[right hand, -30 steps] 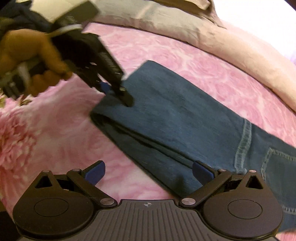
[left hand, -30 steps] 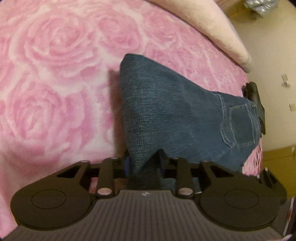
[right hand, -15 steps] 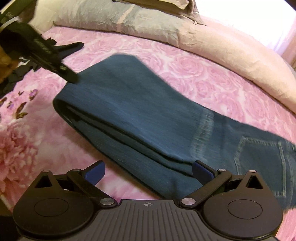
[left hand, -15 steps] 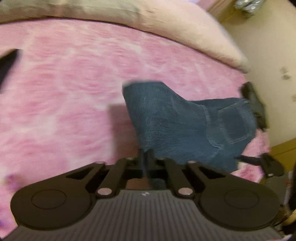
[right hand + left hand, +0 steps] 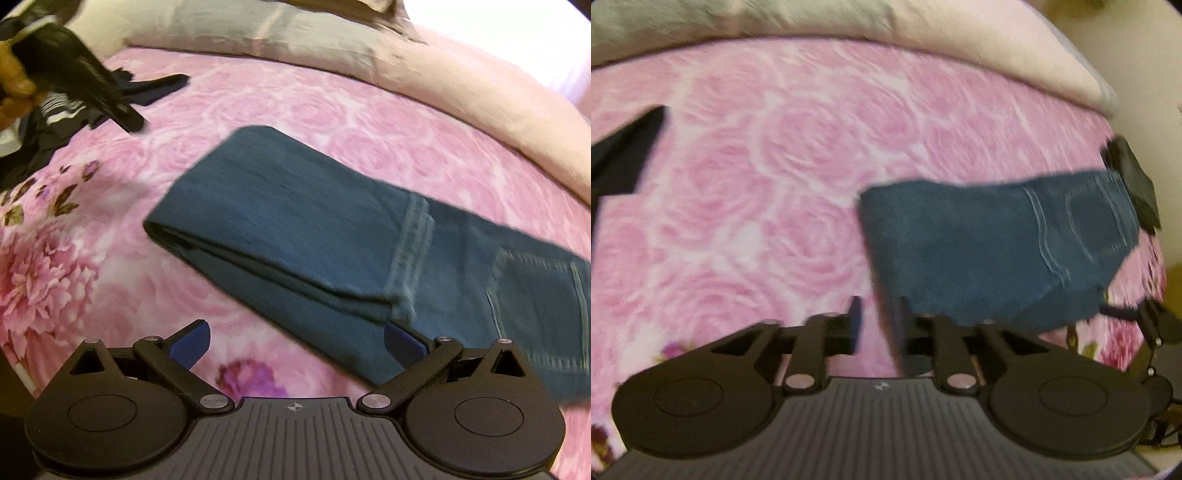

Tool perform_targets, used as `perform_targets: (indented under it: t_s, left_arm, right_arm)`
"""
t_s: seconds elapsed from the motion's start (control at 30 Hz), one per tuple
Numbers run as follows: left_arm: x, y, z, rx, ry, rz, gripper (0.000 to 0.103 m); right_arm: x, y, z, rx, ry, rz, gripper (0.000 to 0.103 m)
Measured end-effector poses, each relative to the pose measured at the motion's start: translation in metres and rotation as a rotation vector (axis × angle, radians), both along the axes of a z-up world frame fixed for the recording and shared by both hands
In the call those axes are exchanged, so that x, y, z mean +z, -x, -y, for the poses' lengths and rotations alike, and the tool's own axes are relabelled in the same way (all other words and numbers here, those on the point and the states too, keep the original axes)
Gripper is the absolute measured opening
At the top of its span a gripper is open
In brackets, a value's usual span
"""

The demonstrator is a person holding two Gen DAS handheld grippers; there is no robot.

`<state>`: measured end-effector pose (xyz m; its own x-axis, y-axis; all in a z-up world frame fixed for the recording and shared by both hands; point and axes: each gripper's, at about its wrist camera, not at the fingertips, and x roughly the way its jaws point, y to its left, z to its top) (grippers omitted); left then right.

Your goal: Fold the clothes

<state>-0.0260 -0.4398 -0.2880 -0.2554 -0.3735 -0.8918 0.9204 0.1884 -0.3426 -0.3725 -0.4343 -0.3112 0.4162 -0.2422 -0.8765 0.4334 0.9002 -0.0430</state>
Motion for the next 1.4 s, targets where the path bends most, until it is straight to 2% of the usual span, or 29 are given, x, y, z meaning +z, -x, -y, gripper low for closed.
perform_targets:
  t_s: [0.17,0.33,0.4,0.43,0.63,0.73,0.9,0.93,0.97,1.0,1.03,1.17,1.3,1.4]
  left_arm:
    - [-0.044,0.004,0.027,-0.023,-0.027,-0.081,0.031]
    - [-0.085,0.004,0.051,0.005,-0.051,-0.180,0.040]
    - [-0.093,0.001,0.056,0.030,-0.051,-0.226,0.040]
    - [-0.096,-0.003,0.057,0.046,-0.051,-0.255,0.035]
    - [-0.097,-0.021,0.053,0.164,-0.068,-0.398,0.018]
    - [-0.090,-0.024,0.053,0.211,-0.069,-0.444,0.014]
    - [-0.066,-0.016,0.058,0.216,-0.050,-0.461,0.012]
    - [-0.059,-0.014,0.060,0.212,-0.047,-0.461,0.012]
    - [-0.052,-0.011,0.061,0.207,-0.044,-0.461,0.012]
    - [-0.045,-0.007,0.064,0.201,-0.041,-0.456,0.012]
    - [-0.035,-0.001,0.067,0.194,-0.035,-0.453,0.012]
    - [0.011,0.033,0.089,0.145,0.013,-0.453,0.013]
    - [0.063,0.087,0.124,0.059,0.087,-0.478,0.017]
    - [0.091,0.141,0.160,-0.009,0.147,-0.540,0.021]
  right_arm:
    - [-0.012,-0.030,-0.014,0.078,0.023,0.027,0.103]
    - [-0.030,-0.055,-0.032,0.147,0.075,0.028,0.103]
    - [-0.040,-0.066,-0.041,0.192,0.111,0.031,0.103]
    - [-0.045,-0.072,-0.046,0.217,0.133,0.030,0.103]
    - [-0.080,-0.111,-0.083,0.398,0.366,-0.009,0.103]
    - [-0.099,-0.125,-0.087,0.437,0.423,-0.039,0.103]
    - [-0.100,-0.127,-0.075,0.376,0.469,-0.016,0.101]
    - [-0.094,-0.123,-0.067,0.348,0.455,-0.004,0.074]
    - [-0.088,-0.120,-0.060,0.319,0.441,0.009,0.052]
    - [-0.082,-0.116,-0.053,0.291,0.427,0.021,0.051]
    - [-0.074,-0.112,-0.045,0.265,0.410,0.039,0.042]
    - [-0.026,-0.074,-0.016,0.170,0.339,0.143,0.022]
    - [0.031,-0.017,0.031,-0.005,0.267,0.258,0.017]
    - [0.067,0.041,0.078,-0.189,0.193,0.358,0.014]
